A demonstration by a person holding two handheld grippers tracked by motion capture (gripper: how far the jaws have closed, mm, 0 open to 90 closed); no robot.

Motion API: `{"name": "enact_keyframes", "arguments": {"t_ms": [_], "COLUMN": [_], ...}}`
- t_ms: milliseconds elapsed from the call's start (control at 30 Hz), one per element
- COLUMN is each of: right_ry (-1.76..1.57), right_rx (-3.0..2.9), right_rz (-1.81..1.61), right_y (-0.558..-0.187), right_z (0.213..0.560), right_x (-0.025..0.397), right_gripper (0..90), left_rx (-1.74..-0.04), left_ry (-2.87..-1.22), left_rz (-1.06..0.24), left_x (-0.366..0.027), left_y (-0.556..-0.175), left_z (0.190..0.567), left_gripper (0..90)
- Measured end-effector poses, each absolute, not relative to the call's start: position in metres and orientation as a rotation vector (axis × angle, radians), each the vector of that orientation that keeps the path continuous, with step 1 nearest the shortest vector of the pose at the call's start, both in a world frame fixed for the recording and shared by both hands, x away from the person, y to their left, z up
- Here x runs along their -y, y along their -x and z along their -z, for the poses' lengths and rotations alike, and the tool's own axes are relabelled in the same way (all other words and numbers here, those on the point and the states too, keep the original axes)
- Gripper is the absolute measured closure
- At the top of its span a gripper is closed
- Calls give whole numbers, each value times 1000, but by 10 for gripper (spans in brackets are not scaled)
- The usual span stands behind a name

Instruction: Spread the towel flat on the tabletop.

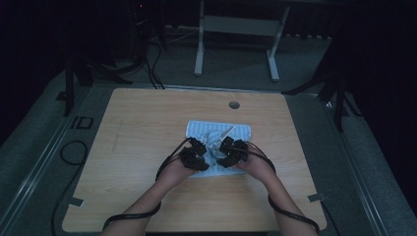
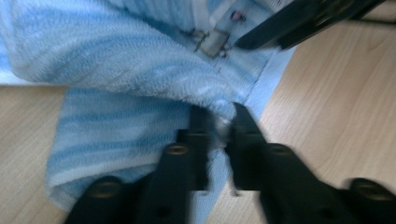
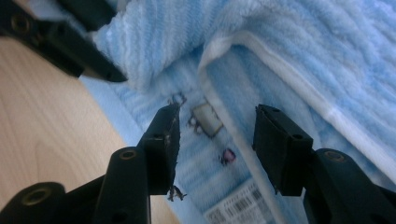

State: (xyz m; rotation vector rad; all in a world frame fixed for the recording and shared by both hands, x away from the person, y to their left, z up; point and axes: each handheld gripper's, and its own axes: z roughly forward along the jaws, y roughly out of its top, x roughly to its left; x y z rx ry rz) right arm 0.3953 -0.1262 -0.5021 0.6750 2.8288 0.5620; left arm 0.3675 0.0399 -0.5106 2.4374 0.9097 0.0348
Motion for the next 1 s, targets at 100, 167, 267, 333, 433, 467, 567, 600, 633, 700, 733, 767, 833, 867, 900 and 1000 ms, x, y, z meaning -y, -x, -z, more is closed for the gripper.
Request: {"name": "enact_keyframes", "arguments": {"t_ms": [100,167,267,333,433,467,567,600,633,700,733,767,833,867,900,1000], "right_ry": [-678,-702,-712,-738,-750,-742,-725,-719,-718,-717,-702,-699,-700,-700,-700,-721], "right_rx": [-2807,-2781,-2749,-2739,-2758,-2768,-2772,-2786,-2792,-2801,-2798,-2801,-2792,-2792,-2795,-2792], "right_rz": [-569,-614,-634,-650,-649,-637,-629,-625,-639,-640,-632,-619,-601,-601,-603,-609], "right_y": [-397,-400,-402,-404,-406,-406,-404,-402,-401,-396,-393,-389,-380,-380,-373,-362], "right_z": [503,502,502,502,502,502,502,501,501,500,500,500,501,501,503,507], "right_x": [123,121,119,118,119,118,119,122,125,132,136,140,149,149,160,176], "right_gripper": [503,507,555,617,798,875,892,896,896,896,897,896,896,896,896,896], "left_rx": [-898,-896,-885,-885,-889,-889,-891,-892,-888,-884,-884,-875,-881,-882,-892,-905], "left_ry": [-2431,-2416,-2398,-2397,-2398,-2398,-2401,-2399,-2404,-2413,-2413,-2425,-2425,-2433,-2431,-2425], "left_rz": [-40,-64,-51,-54,-63,-63,-64,-56,-53,-64,-64,-50,-63,-60,-52,-31], "left_x": [-40,-40,-42,-42,-44,-44,-48,-53,-55,-60,-60,-66,-70,-72,-79,-88], "left_y": [-366,-364,-363,-363,-362,-362,-362,-359,-357,-352,-352,-346,-343,-341,-337,-330], "left_z": [508,506,502,502,502,502,502,502,503,505,505,507,509,511,514,518], "left_gripper": [866,870,872,872,872,872,872,873,873,873,873,873,873,873,872,872]}}
